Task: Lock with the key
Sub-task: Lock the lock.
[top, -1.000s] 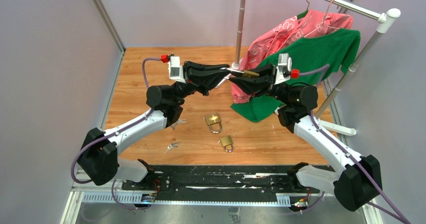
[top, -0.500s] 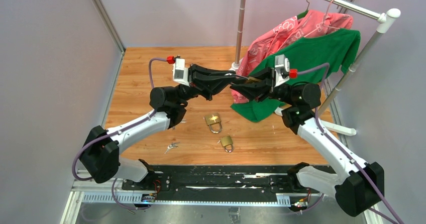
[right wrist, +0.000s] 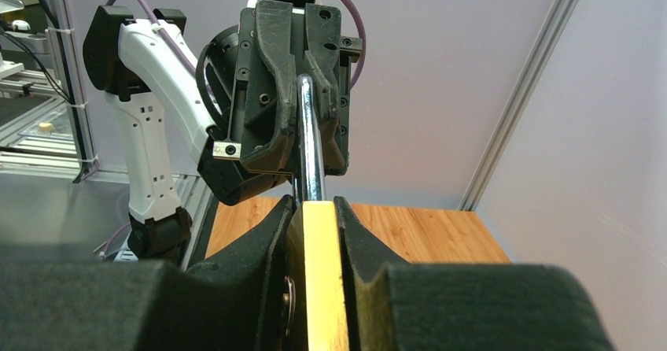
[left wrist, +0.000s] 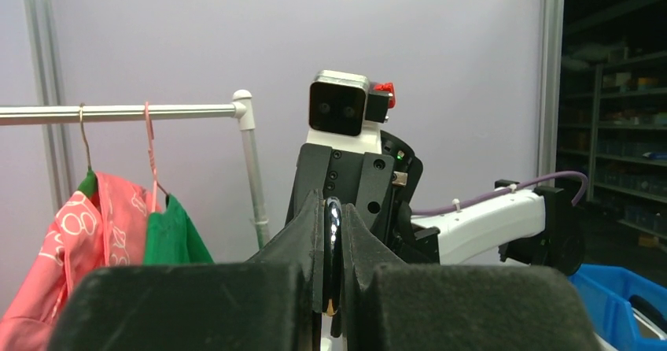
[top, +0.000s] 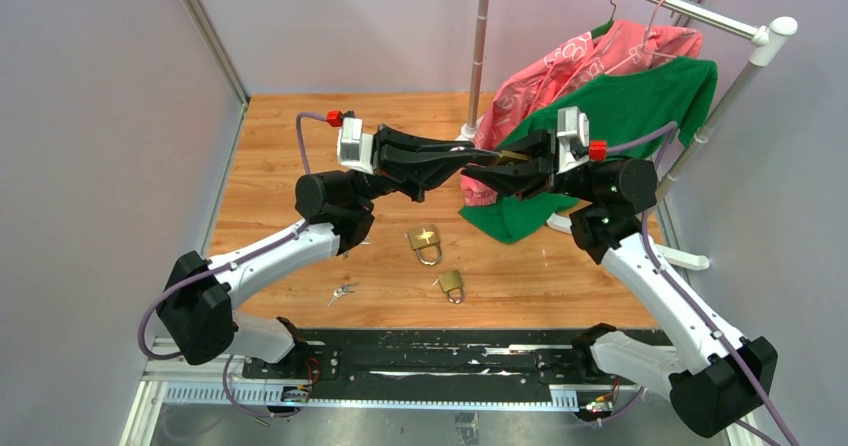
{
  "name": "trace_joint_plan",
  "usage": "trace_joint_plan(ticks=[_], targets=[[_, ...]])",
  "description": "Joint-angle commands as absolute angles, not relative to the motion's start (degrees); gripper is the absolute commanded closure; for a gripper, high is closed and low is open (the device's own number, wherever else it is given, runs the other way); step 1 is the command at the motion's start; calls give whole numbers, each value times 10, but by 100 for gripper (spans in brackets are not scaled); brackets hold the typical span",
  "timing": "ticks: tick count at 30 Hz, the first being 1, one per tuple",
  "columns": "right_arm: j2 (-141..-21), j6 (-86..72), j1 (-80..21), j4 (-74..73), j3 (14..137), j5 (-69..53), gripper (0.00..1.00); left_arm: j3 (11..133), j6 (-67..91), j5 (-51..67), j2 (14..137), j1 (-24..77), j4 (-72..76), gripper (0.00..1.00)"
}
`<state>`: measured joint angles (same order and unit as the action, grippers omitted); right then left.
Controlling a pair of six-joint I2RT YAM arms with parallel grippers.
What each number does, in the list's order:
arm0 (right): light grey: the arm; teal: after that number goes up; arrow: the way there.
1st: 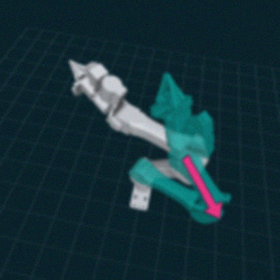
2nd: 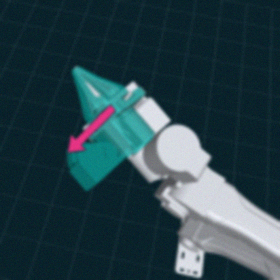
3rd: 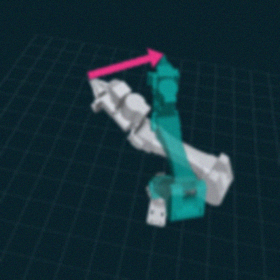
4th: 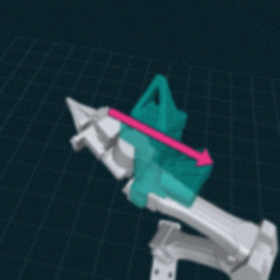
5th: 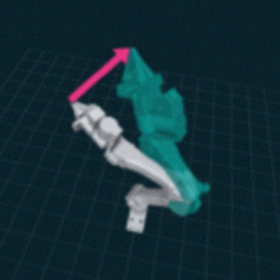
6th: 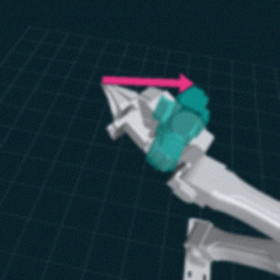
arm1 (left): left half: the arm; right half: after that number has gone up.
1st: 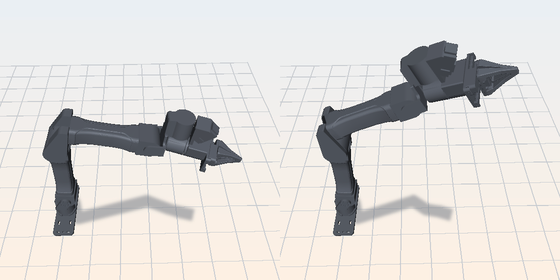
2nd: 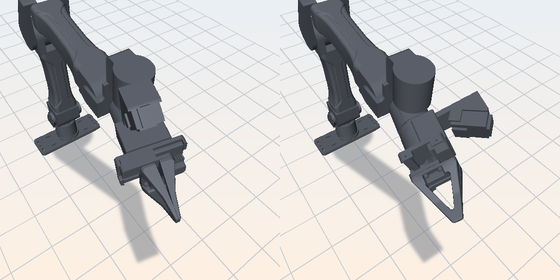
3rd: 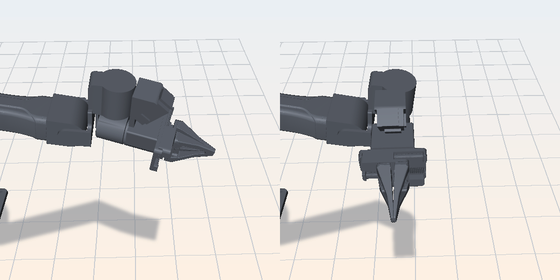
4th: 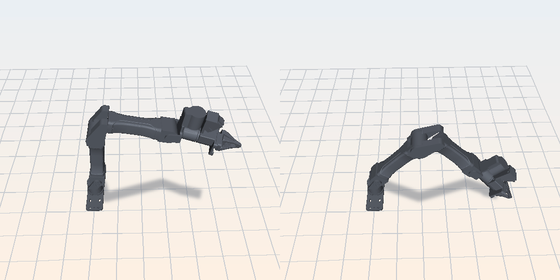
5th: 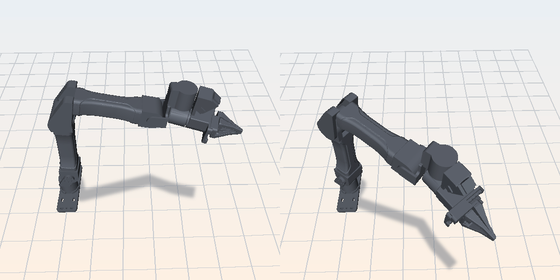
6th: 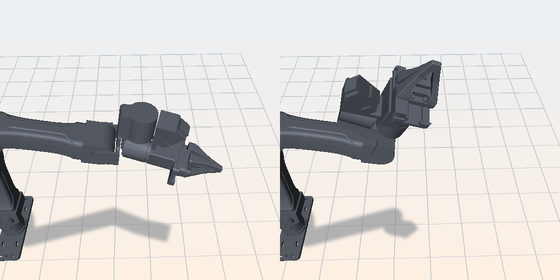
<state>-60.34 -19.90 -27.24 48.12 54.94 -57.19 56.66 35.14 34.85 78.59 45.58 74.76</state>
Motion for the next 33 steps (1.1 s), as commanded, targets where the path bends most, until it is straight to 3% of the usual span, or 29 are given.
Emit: trace_joint_plan(ticks=[1, 17, 27, 33], targets=[[-656, -147, -296, 440, 575, -486, 100, 551, 403, 507, 840, 545, 579, 100], [-649, -143, -296, 437, 592, -507, 100, 555, 449, 486, 898, 570, 621, 100], [-646, -249, -248, 576, 566, -533, 100, 555, 448, 474, 941, 578, 620, 100], [-647, -222, -248, 532, 572, -531, 100, 556, 448, 479, 944, 575, 622, 100]])
